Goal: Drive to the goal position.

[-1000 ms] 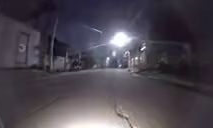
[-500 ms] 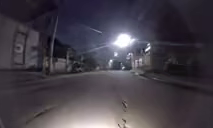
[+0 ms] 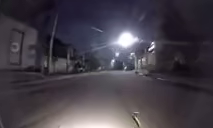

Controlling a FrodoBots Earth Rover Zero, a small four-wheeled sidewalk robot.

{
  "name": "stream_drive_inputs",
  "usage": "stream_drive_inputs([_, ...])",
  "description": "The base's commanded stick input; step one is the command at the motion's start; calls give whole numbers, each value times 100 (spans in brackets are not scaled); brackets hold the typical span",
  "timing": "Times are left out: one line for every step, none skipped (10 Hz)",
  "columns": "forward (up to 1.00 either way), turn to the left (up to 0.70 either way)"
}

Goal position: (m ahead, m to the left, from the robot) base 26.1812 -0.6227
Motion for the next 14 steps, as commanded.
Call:
stream_drive_inputs([100, 0])
stream_drive_inputs([100, 0])
stream_drive_inputs([100, -32])
stream_drive_inputs([100, -40])
stream_drive_inputs([100, -40])
stream_drive_inputs([100, -40])
stream_drive_inputs([100, -40])
stream_drive_inputs([100, -40])
stream_drive_inputs([100, -40])
stream_drive_inputs([100, 0])
stream_drive_inputs([100, 0])
stream_drive_inputs([100, 0])
stream_drive_inputs([100, 0])
stream_drive_inputs([100, 0])
